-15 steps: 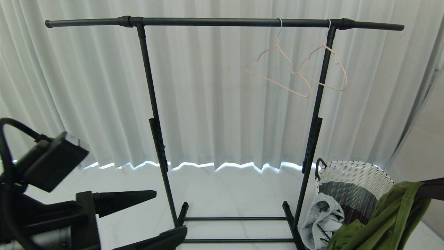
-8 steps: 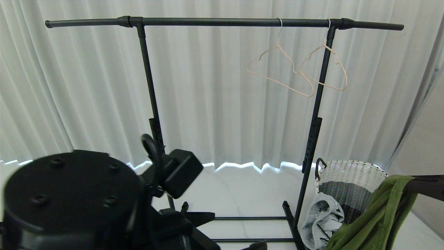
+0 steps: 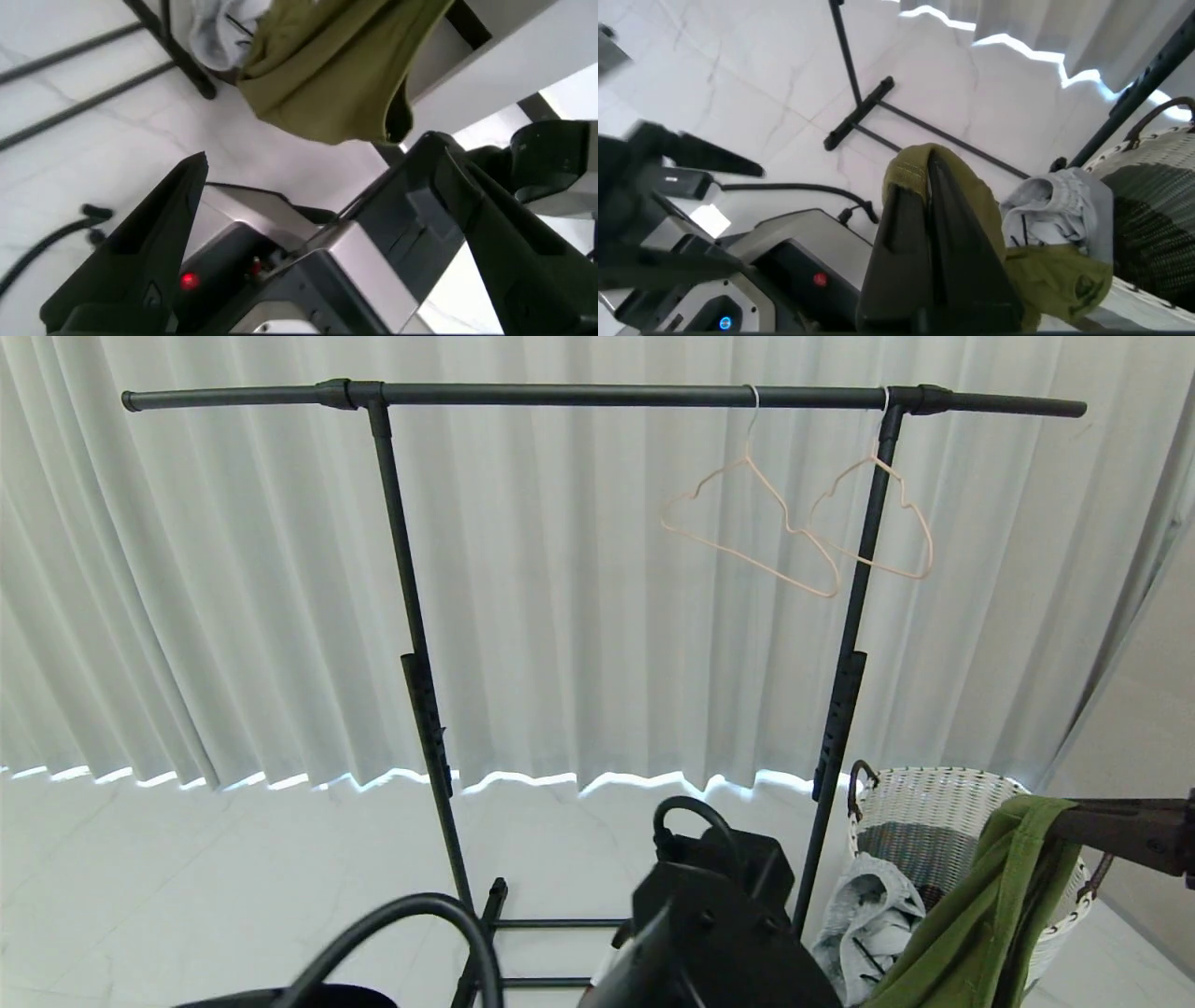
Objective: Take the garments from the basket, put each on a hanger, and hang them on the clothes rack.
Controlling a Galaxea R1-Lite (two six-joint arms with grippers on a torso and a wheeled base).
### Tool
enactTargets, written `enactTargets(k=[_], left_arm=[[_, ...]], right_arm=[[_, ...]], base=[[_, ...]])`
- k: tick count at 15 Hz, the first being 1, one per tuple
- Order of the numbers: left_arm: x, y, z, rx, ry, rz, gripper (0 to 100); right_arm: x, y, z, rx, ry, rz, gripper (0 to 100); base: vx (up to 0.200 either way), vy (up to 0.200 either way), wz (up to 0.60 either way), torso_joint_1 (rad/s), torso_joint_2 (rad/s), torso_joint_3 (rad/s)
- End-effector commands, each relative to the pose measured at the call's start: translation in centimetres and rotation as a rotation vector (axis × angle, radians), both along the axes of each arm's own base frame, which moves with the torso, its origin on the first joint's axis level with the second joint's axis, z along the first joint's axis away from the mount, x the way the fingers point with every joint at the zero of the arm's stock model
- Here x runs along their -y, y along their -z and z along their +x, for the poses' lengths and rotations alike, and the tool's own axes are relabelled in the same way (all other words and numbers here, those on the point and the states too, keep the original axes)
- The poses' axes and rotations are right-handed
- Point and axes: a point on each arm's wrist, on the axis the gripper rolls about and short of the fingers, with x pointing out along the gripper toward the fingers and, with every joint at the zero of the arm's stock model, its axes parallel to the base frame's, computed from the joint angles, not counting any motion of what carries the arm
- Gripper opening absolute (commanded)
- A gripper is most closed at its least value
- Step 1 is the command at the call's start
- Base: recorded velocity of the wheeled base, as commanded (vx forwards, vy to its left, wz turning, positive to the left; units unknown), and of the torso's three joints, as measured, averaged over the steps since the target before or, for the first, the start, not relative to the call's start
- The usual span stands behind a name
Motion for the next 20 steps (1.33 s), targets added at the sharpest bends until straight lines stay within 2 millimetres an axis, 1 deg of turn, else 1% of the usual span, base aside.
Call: enactTargets(k=[1,2,3,5,7,9,11,15,18,20], left_arm=[[3.0,2.7,0.2,-0.029,0.013,0.040,100],[3.4,3.0,0.4,-0.031,0.013,0.044,100],[4.7,3.6,0.7,-0.031,0.016,0.045,100],[6.3,3.9,1.2,-0.044,-0.001,0.023,100],[7.5,4.4,1.9,-0.044,-0.011,0.012,100],[8.3,5.0,2.9,-0.039,-0.034,0.013,100],[8.6,5.8,3.4,-0.033,-0.056,0.029,100],[8.5,6.8,4.3,-0.041,-0.074,0.055,100],[8.7,9.2,5.0,-0.038,-0.112,0.117,100],[8.7,9.8,5.0,-0.037,-0.123,0.136,100]], right_arm=[[-0.3,0.2,0.5,-0.014,-0.001,0.003,0],[-0.3,0.2,0.6,-0.014,0.000,0.007,0],[-0.5,0.1,0.7,-0.009,-0.007,0.013,0],[-0.9,0.0,0.6,-0.001,-0.032,0.023,0],[-1.1,-0.1,0.5,0.003,-0.048,0.027,0],[-1.2,0.0,0.7,-0.003,-0.047,0.027,0],[-1.2,0.0,0.6,-0.002,-0.047,0.028,0],[-1.2,-0.2,0.7,0.006,-0.048,0.034,0],[-1.2,-0.2,0.7,0.008,-0.045,0.043,0],[-1.3,-0.2,0.7,0.008,-0.046,0.043,0]], base=[[0.000,0.000,0.00,0.000,0.00,0.000],[0.000,0.000,0.00,0.000,0.00,0.000],[0.000,0.000,0.00,0.000,0.00,0.000],[0.000,0.000,0.00,0.000,0.00,0.000],[0.000,0.000,0.00,0.000,0.00,0.000],[0.000,0.000,0.00,0.000,0.00,0.000],[0.000,0.000,0.00,0.000,0.00,0.000],[0.000,0.000,0.00,0.000,0.00,0.000],[0.000,0.000,0.00,0.000,0.00,0.000],[0.000,0.000,0.00,0.000,0.00,0.000]])
